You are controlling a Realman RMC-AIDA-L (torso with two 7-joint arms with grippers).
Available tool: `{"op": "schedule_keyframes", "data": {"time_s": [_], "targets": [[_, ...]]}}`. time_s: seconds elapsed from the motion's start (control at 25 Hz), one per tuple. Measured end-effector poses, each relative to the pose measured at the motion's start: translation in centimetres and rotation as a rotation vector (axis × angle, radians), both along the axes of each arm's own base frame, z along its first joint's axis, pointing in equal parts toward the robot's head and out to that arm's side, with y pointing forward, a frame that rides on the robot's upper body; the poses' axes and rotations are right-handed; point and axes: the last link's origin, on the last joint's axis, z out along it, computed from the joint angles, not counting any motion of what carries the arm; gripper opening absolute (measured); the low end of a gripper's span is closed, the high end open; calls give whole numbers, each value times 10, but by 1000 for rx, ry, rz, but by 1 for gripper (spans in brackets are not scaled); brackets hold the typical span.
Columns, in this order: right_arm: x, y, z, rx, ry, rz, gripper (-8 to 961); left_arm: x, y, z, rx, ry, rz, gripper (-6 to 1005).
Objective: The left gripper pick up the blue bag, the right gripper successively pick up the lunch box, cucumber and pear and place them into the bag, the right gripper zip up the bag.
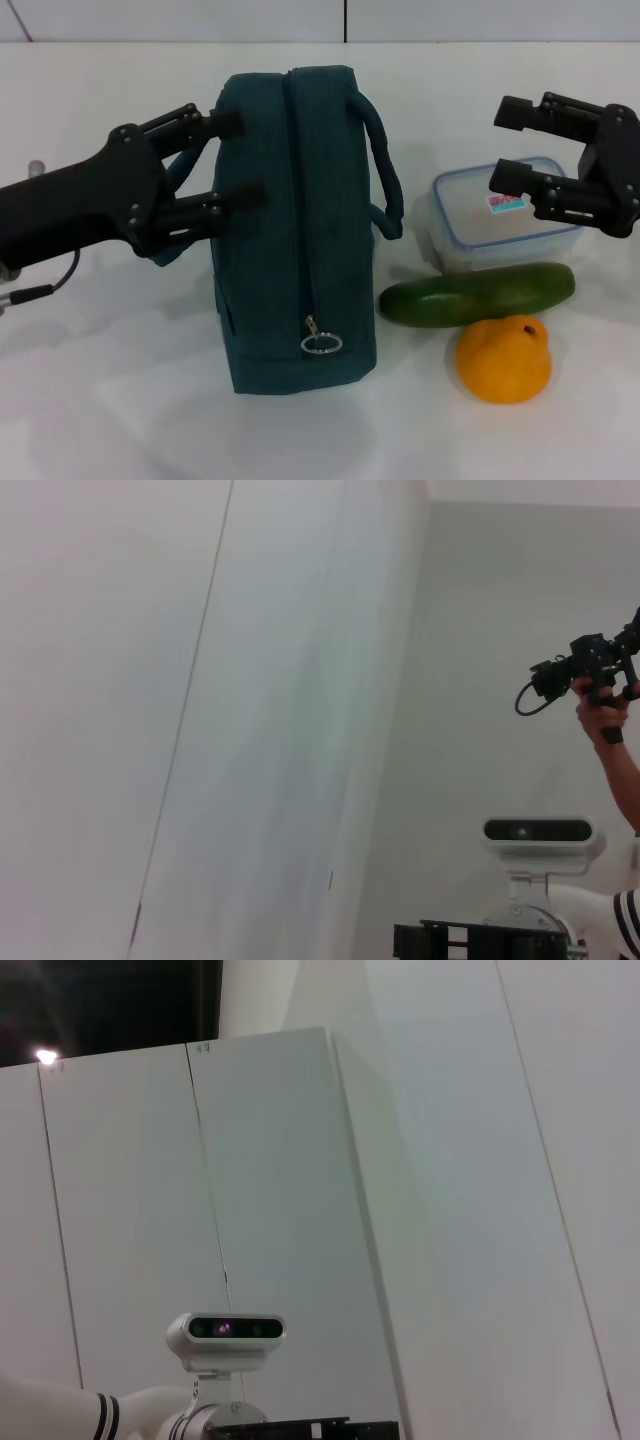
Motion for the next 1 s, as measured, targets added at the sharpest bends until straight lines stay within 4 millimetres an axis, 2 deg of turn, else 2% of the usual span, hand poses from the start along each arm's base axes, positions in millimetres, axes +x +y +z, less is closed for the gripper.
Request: {"op": "schedule_keyframes", "data": {"time_s": [0.76, 0.84, 1.0], "targets": [[0, -1, -1, 0, 0, 2, 713, 1, 0, 0, -19, 1, 7, 853], [1, -1, -1, 4, 0, 4, 712, 3, 3, 5, -51, 3, 21, 853], [1, -1, -1, 5, 1, 6, 711, 12, 14, 27, -129, 73, 106, 852]]}}
